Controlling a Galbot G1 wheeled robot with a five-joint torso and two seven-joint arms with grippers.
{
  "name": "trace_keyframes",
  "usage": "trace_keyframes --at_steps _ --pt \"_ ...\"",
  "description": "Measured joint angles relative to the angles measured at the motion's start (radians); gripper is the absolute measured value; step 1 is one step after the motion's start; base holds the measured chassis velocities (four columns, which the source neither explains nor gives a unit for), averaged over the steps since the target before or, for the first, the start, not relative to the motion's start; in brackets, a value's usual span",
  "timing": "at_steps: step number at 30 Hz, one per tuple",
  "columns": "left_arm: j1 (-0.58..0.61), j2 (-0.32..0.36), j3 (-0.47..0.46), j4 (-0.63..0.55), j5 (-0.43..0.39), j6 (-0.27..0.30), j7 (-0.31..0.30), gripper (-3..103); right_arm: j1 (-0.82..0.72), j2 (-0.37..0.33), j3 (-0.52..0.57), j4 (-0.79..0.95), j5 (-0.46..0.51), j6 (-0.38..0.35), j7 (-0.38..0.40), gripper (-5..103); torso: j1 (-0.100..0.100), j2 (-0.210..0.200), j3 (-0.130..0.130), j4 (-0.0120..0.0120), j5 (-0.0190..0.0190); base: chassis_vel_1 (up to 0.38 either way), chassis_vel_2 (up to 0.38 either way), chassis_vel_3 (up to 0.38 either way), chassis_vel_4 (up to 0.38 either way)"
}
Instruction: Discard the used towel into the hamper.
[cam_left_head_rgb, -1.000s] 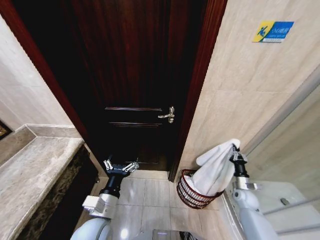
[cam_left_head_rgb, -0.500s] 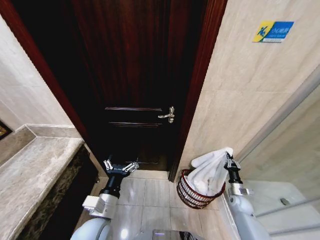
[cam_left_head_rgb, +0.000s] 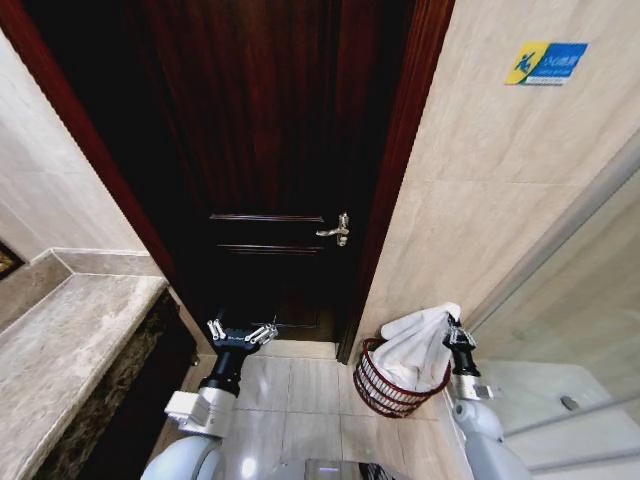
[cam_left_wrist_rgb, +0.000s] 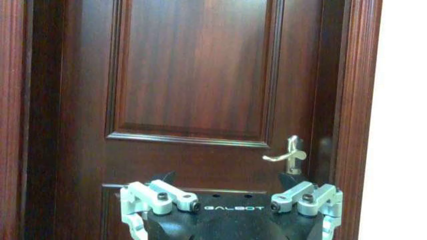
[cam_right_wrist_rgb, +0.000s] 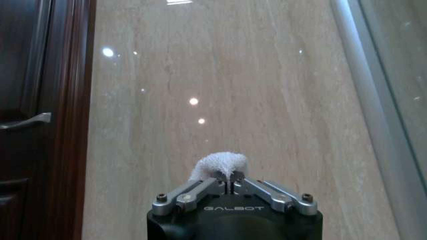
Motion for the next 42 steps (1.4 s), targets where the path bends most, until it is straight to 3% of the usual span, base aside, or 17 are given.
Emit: trace_keyframes --at_steps 12,19,29,42 --pt "0.0 0.0 0.0 0.0 0.0 0.0 0.0 100 -0.005 0.005 -0.012 -0.051 -0.024 -0.011 0.027 2 0.001 0.0 0.0 0.0002 0.0 -0.052 0.052 0.049 -0.054" --pt "0.0 0.0 0.0 0.0 0.0 0.0 0.0 100 0.063 0.001 -0.031 -0.191 -0.032 -0.039 0.03 2 0.0 0.0 0.0 0.0001 -0.0002 -0.008 0.005 0.004 -0.008" --pt "0.0 0.0 0.0 0.0 0.0 0.0 0.0 100 0.164 0.025 -0.042 -0.386 -0.134 -0.05 0.055 2 0.0 0.0 0.0 0.0001 0.0002 0.0 0.0 0.0 0.0" --pt "0.0 0.0 0.0 0.0 0.0 0.0 0.0 100 0.113 0.017 -0.019 -0.392 -0.217 -0.186 0.07 2 0.0 0.0 0.0 -0.0001 0.0 -0.007 0.008 0.009 -0.009"
